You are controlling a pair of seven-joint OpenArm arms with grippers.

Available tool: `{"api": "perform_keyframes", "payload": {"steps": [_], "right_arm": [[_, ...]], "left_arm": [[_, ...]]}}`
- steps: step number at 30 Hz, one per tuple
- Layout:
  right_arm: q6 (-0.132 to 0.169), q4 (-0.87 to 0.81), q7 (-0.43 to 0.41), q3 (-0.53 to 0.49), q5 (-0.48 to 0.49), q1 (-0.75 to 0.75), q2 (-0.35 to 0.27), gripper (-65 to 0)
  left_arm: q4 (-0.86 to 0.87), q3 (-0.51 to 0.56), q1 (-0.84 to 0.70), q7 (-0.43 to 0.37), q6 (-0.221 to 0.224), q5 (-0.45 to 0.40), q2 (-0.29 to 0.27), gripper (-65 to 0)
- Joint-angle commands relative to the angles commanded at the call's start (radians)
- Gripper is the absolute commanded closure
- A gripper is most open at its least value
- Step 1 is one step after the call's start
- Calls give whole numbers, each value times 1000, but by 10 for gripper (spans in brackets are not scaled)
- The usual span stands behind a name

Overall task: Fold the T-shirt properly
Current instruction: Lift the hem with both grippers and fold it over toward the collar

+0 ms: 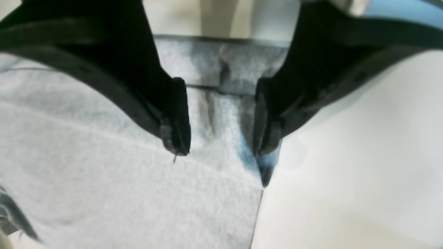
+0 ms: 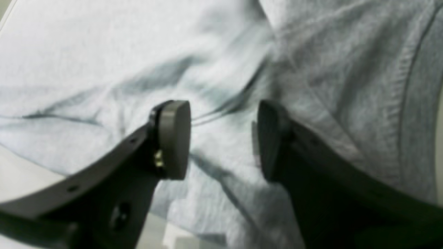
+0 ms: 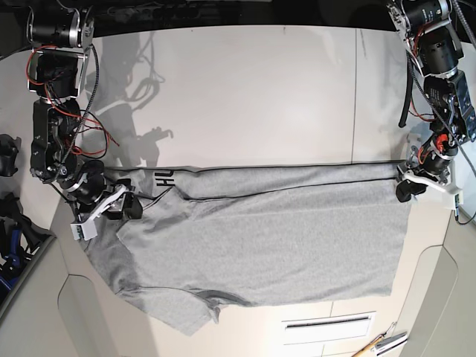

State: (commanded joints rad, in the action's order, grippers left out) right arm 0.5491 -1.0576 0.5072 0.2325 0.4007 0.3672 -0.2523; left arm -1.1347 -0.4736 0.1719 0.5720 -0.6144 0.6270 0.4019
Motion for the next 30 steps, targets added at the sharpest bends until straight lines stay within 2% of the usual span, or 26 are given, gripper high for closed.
{"api": "perform_keyframes", "payload": {"steps": [4,8,9,13,15,19,24,25,27,30], "right_arm": [[0,-64,95,122,8,-3,0,-308],[-3,-91,107,256,79,-40,-21,-308],[-3,-90,108,278,93,-55,-31,-308],[-11,-90,99,327,152,-129,-80,-308],[-18,-90,98,331,196,-162,-102,-309],[-23,-82,94,330,211,-192,-107,-412],[-22,-29,69,326,236,-193,-97,-412],[-22,-19,66,321,236,-193,-92,-412],[-21,-10,66,307,235,-193,-79,-412],[-21,-4,64,281,235,-193,-62,-412]], "left_arm": [[-37,-82,-1,105,-20,84,3,-319],[-38,-172,-21,181,-19,171,3,-320],[-38,-182,-32,181,-19,177,3,-324],[-37,-181,-79,157,-19,177,0,-430],[-37,-181,-93,158,-19,173,-5,-435],[-37,-180,-105,151,-19,167,-11,-435],[-37,-90,-106,119,-18,146,-11,-435],[-37,-68,-106,98,-11,126,-12,-434],[-37,-39,-105,55,32,80,-17,-434],[-37,-35,-106,38,35,37,-43,-434]]}}
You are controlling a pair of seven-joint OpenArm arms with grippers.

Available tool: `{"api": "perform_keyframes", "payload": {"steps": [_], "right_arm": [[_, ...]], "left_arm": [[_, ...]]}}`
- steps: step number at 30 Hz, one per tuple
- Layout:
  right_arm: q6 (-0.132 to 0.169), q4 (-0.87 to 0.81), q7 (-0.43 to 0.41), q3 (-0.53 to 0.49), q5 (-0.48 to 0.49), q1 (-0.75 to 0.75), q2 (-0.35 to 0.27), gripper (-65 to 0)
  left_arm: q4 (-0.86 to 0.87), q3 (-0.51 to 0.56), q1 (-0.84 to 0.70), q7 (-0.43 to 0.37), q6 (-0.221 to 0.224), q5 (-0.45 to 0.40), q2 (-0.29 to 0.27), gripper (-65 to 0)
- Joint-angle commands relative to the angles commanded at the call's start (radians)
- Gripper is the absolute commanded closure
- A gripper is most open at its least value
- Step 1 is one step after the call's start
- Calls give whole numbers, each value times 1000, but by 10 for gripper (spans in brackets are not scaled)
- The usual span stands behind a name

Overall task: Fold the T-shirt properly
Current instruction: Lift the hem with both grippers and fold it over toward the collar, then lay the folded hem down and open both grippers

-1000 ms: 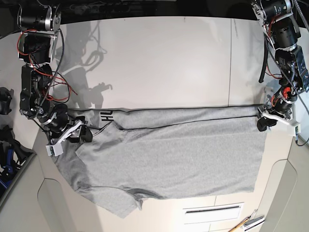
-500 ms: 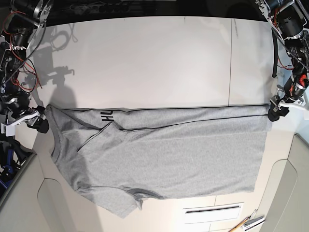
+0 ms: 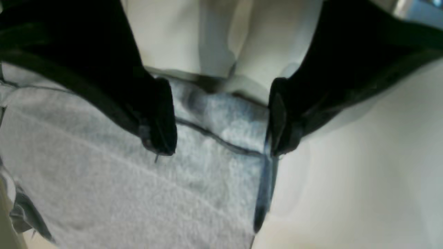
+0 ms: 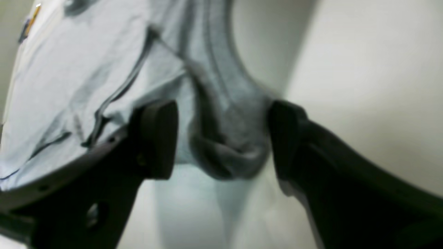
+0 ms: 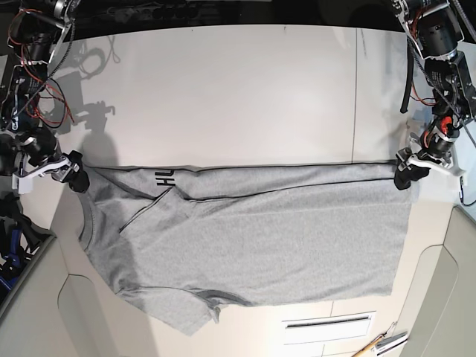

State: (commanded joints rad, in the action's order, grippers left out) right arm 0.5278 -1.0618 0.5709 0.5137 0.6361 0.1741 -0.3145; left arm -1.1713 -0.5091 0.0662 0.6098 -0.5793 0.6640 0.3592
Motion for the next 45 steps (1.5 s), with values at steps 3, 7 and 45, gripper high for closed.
{"api": "perform_keyframes", "payload": {"steps": [3,7,45], "right_arm": [[0,0,-26,-25,0,0,21,-412],[0,0,-38,-45,-1,0,47,-411],[53,-484,37,49,61,-421,43,0]], "left_arm": [[1,0,0,1,0,-18,-29,-434],[1,0,0,8,-1,-18,-50,-434],[-500,-77,-373,205,-16,73,1,0]]}}
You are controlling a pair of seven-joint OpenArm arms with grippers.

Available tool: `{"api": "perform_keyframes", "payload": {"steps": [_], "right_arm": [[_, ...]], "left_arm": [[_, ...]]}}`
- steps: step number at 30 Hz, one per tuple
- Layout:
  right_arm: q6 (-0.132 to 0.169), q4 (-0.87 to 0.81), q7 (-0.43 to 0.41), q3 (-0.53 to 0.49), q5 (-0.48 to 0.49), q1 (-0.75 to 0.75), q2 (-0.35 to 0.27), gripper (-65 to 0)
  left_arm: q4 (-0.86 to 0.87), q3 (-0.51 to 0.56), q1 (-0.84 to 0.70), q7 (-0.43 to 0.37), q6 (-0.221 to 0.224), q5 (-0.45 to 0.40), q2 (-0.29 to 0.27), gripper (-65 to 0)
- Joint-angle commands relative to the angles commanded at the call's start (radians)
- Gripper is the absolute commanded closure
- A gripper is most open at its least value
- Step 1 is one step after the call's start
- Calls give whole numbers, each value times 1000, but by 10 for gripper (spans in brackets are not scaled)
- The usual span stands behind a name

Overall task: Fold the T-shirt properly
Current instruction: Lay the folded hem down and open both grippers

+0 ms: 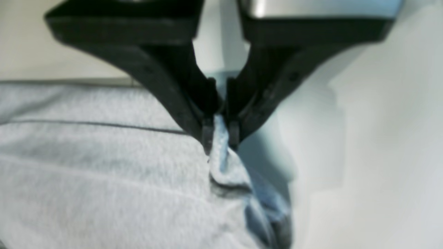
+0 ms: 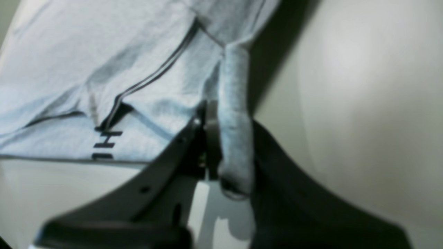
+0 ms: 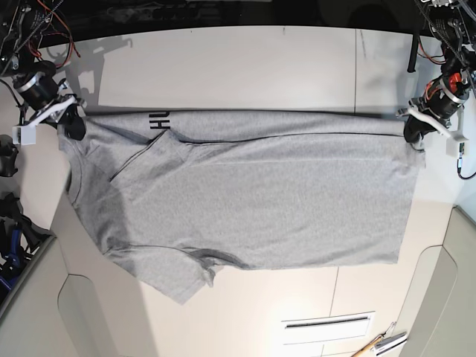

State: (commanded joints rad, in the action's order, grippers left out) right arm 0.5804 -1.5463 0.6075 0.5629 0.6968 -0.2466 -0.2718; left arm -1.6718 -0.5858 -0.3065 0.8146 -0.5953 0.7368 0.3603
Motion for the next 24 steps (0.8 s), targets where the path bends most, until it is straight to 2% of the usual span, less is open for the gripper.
{"api": "perform_keyframes", "payload": {"steps": [3,9,12,14,18,24], "right_arm": [[0,-48,3,1,0,-67,0,0],[0,-109,7,6,0,-154,-26,0],[0,-111,52,42,32,-180,-45,0],[0,-111,85,78,83,-196,-50,0],[0,-111,101,145,142,-243,-58,0],[0,-111,108,174,148,-267,-64,0]], "left_arm": [[-55,-31,-87,27,0,51,0,0],[-93,-32,-209,28,0,83,-1,0],[-94,-32,-259,28,-5,114,0,0],[-94,-32,-294,29,-43,147,-3,0],[-98,-32,-340,36,-50,193,-14,0],[-108,-32,-363,81,-103,261,-14,0]]}}
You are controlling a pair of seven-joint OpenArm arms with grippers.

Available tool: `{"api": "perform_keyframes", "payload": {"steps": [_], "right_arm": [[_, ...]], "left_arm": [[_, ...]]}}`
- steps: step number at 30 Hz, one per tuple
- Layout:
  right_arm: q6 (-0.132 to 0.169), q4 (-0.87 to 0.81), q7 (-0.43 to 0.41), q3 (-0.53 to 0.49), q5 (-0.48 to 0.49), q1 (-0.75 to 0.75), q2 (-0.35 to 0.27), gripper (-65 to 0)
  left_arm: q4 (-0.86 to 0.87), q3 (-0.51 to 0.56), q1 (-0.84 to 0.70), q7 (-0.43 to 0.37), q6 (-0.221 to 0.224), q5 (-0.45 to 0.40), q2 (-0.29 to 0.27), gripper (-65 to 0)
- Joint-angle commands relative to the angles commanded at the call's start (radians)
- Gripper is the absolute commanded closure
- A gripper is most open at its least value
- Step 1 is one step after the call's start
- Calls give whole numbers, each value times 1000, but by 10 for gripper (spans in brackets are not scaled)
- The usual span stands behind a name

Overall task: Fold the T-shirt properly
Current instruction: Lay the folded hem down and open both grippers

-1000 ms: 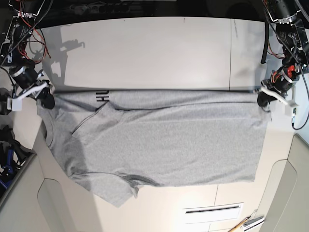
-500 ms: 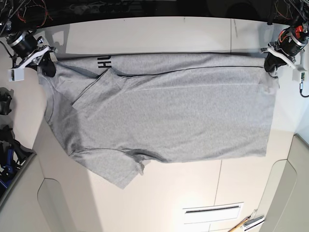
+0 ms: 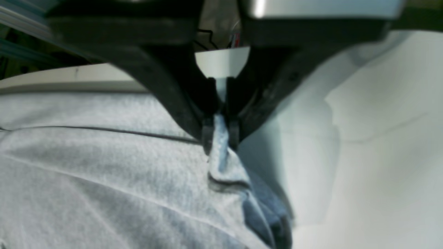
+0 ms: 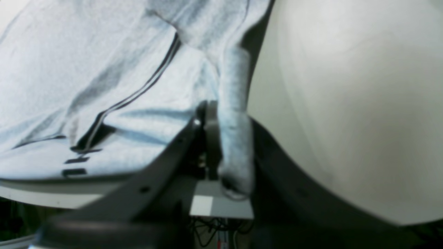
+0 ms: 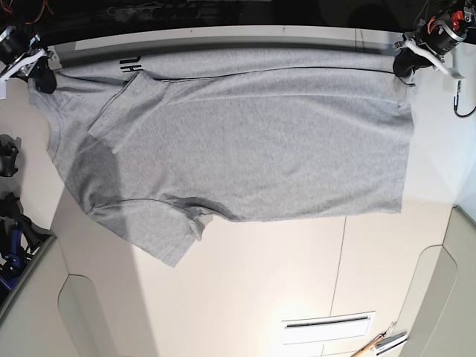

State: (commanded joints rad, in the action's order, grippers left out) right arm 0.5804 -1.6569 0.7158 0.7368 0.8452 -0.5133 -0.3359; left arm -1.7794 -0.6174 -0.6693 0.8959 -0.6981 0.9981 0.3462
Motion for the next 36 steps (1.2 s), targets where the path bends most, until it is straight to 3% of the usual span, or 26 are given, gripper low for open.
{"api": "perform_keyframes", "payload": {"steps": [8,9,11,13,20,26,29,33,36], "right_arm": [[-1,1,-13,0,-19,3,1,0],[-1,1,-13,0,-19,3,1,-36],[-5,1,-13,0,-31,3,1,-201],[-8,1,-19,3,-35,3,0,-267],[-8,1,-51,95,-34,62,0,-267],[-9,19,-80,105,-90,176,-32,-267],[-16,52,-91,105,-95,261,-59,-267],[-16,172,-111,66,-114,377,-98,-267],[-17,319,-200,-10,-168,466,-130,-267]], "left_arm": [[0,0,-2,33,0,11,0,0],[0,0,-2,37,0,12,0,-55],[0,0,-11,39,0,12,0,-172],[0,0,-16,52,0,11,1,-208],[0,-106,-15,74,0,71,1,-214],[0,-194,-12,73,0,138,9,-334],[0,-194,-12,73,0,139,9,-335],[0,-195,-11,56,0,137,16,-335],[0,-196,-9,5,0,118,43,-335]]}}
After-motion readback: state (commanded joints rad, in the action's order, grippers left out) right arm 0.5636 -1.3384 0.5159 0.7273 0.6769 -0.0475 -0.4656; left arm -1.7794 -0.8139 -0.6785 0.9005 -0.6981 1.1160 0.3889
